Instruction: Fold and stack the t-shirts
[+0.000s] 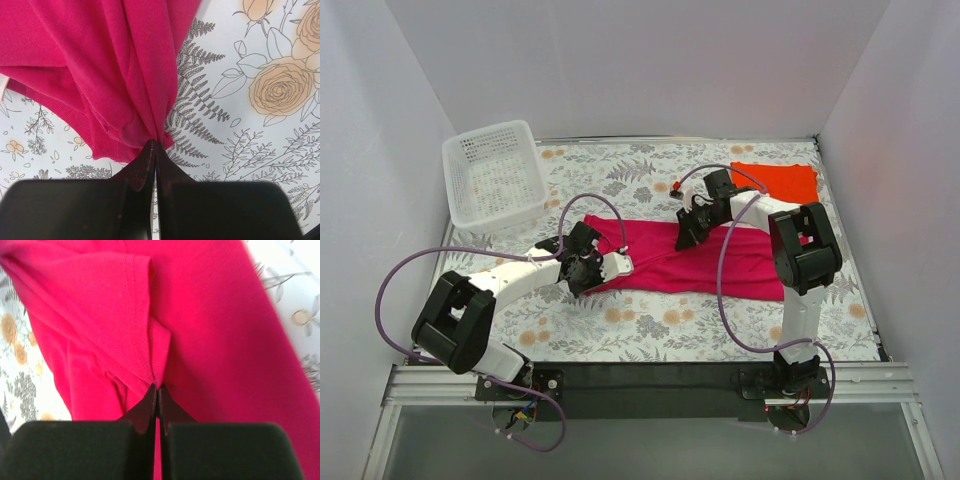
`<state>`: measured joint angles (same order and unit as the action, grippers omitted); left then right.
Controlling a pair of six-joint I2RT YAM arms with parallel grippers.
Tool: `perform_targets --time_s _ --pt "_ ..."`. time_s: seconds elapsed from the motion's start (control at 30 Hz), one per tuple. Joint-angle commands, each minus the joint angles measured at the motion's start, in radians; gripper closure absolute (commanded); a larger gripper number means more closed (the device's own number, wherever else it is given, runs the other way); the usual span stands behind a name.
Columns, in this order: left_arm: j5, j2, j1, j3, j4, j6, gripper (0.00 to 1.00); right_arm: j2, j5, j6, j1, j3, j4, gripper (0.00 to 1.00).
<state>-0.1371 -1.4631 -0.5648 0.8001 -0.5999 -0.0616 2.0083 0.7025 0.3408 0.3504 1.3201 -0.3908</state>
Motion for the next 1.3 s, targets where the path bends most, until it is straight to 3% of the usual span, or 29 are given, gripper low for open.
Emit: perform_targets --time_s 0.0,0.43,0.57,0.73,0.8,1.03,1.27 --pt "-0.033 0.033 0.008 0.027 -0.021 0.016 1.0 0.004 0.034 0.093 -0.008 0.044 -0.106 0.99" --pt "0.01 0.087 0.011 0.05 -0.012 0.055 1.0 -0.019 0.064 0.113 -0.001 0.143 -0.123 0.99" --pt "0.002 0.124 0.009 0.066 -0.018 0.095 0.99 -0.04 0.106 0.28 0.007 0.145 -0.229 0.99" --pt "-0.024 0.168 0.009 0.126 0.005 0.152 0.69 -0.083 0.109 0.362 0.01 0.059 -0.25 0.99" --pt "-0.042 0.178 0.011 0.149 0.011 0.183 0.62 -0.08 0.13 0.409 0.021 0.064 -0.284 0.99" --pt "-0.105 0.159 0.019 0.197 0.127 0.21 0.57 -0.152 0.132 0.645 0.087 0.002 -0.395 0.99" --pt "-0.215 0.008 0.028 0.264 0.198 0.207 0.58 -0.305 0.035 0.829 0.188 -0.174 -0.407 0.99"
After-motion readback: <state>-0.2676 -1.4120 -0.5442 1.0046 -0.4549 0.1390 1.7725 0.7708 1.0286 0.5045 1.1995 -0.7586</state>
